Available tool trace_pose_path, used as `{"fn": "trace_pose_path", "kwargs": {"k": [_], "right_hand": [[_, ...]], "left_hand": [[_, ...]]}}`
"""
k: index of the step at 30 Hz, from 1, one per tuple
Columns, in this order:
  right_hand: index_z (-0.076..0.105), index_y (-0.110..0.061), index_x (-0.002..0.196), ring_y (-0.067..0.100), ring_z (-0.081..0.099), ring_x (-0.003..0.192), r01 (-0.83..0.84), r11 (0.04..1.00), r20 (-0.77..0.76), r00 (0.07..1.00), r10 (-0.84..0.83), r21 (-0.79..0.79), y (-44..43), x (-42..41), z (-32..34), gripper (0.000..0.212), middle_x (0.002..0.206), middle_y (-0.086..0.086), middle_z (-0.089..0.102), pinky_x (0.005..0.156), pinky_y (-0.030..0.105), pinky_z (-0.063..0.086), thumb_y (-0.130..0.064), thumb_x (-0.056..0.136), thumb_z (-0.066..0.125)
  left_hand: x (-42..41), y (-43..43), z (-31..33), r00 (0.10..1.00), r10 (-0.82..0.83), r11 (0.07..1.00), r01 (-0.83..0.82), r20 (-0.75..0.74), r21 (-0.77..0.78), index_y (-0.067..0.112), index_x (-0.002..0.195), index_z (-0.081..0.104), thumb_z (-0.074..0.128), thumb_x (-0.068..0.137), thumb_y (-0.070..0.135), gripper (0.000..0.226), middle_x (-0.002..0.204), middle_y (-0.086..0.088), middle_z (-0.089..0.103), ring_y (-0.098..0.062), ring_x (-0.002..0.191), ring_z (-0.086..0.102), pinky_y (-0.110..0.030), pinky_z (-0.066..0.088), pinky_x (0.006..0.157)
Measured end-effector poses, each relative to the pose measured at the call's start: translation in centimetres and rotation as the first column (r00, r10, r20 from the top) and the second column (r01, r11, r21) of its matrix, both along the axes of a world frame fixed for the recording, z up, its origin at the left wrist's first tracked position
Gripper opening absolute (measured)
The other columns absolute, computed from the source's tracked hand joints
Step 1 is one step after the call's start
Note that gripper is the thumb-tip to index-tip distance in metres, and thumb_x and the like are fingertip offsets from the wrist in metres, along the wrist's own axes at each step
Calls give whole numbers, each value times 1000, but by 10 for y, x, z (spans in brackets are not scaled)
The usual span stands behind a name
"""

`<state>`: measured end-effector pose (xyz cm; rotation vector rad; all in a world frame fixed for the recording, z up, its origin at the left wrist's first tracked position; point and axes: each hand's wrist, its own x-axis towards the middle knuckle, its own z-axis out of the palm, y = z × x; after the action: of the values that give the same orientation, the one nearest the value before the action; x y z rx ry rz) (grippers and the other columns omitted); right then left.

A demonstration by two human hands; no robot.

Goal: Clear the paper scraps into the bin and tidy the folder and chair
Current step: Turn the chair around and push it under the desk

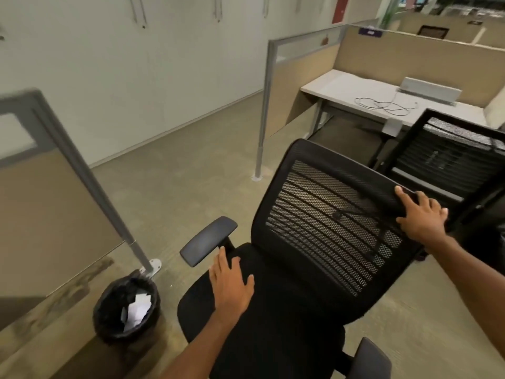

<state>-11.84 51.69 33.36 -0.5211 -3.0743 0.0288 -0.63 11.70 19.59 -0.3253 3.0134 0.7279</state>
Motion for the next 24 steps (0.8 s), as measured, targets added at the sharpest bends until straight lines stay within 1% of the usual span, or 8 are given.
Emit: {"fn": "trace_pose_path", "kwargs": {"k": [3, 5, 9, 11, 15, 17, 20, 24], "right_hand": [[8, -44, 147, 40, 11, 142, 2, 1000, 45, 999, -2, -3, -1, 0, 2, 81, 157, 13, 14, 115, 60, 6, -26, 89, 61], [7, -44, 147, 40, 10, 142, 3, 1000, 74, 997, -3, -9, -2, 0, 5, 82, 158, 12, 12, 115, 60, 6, -25, 89, 61], [5, -44, 147, 40, 10, 142, -1, 1000, 104, 995, 2, -7, -5, 1, 11, 83, 158, 12, 11, 115, 61, 8, -25, 89, 61], [4, -44, 148, 41, 11, 142, -5, 1000, 111, 994, 4, 6, -7, 2, 13, 82, 158, 13, 11, 115, 62, 10, -27, 90, 60], [4, -42, 148, 41, 12, 141, -26, 999, 108, 994, 23, 22, -9, 5, 17, 80, 157, 14, 11, 115, 62, 12, -27, 92, 58], [4, -41, 148, 41, 14, 140, -35, 999, 98, 995, 32, 35, -9, 6, 17, 79, 156, 14, 12, 114, 62, 14, -27, 92, 57], [4, -40, 149, 41, 17, 137, -73, 996, 73, 995, 69, 54, -6, 8, 17, 79, 154, 15, 15, 112, 63, 17, -27, 92, 58], [5, -39, 149, 43, 15, 138, -131, 989, 96, 988, 124, 63, 5, 8, 21, 80, 152, 16, 16, 109, 67, 17, -30, 91, 60]], "left_hand": [[7, -8, -2, 1000, 28, 999, -28, -2, 16, 22, 141, 37, 55, 92, 44, 56, 161, -9, 5, -27, 149, 3, -43, 10, 120], [9, -11, -3, 999, 48, 998, -48, 2, 26, 21, 145, 32, 54, 93, 44, 61, 161, -9, 3, -27, 149, 2, -43, 10, 120], [0, -6, 1, 999, 39, 998, -39, 3, 43, 21, 153, 5, 48, 94, 48, 78, 162, -8, -7, -28, 149, -6, -45, 5, 120], [-7, 4, 5, 1000, 24, 998, -24, 1, 59, 22, 153, -1, 47, 94, 50, 81, 162, -8, -9, -28, 149, -8, -46, 4, 120], [-5, 41, 6, 999, -37, 994, 35, 9, 101, 22, 153, 8, 48, 94, 50, 77, 162, -8, -6, -27, 149, -7, -46, 2, 119], [9, 69, -4, 995, -88, 989, 82, 46, 122, 22, 152, 15, 50, 93, 49, 73, 162, -8, -5, -26, 149, -5, -45, 3, 120], [38, 112, -28, 973, -148, 978, 118, 175, 170, 24, 150, 21, 54, 92, 48, 71, 162, -7, -3, -26, 149, -1, -46, 9, 122], [75, 168, -61, 904, -181, 974, 111, 386, 198, 23, 150, 21, 57, 91, 45, 72, 162, -8, 1, -28, 149, 3, -46, 13, 122]]}}
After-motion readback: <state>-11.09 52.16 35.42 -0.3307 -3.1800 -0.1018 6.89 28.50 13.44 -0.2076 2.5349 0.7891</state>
